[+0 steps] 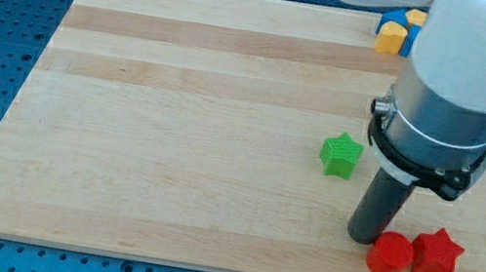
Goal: Move the red circle right a bit
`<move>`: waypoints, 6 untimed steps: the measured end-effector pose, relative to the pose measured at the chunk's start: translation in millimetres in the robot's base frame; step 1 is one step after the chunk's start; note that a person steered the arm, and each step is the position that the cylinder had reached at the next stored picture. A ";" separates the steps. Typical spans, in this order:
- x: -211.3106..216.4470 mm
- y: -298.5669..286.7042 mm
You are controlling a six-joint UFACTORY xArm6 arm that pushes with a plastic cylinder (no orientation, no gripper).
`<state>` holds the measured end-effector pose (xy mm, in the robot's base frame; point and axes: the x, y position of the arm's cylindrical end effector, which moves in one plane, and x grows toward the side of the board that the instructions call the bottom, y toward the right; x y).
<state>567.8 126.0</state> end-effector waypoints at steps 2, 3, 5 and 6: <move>-10.4 -46.5; 6.1 -78.4; 46.9 -78.6; 46.9 -57.8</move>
<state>614.8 68.2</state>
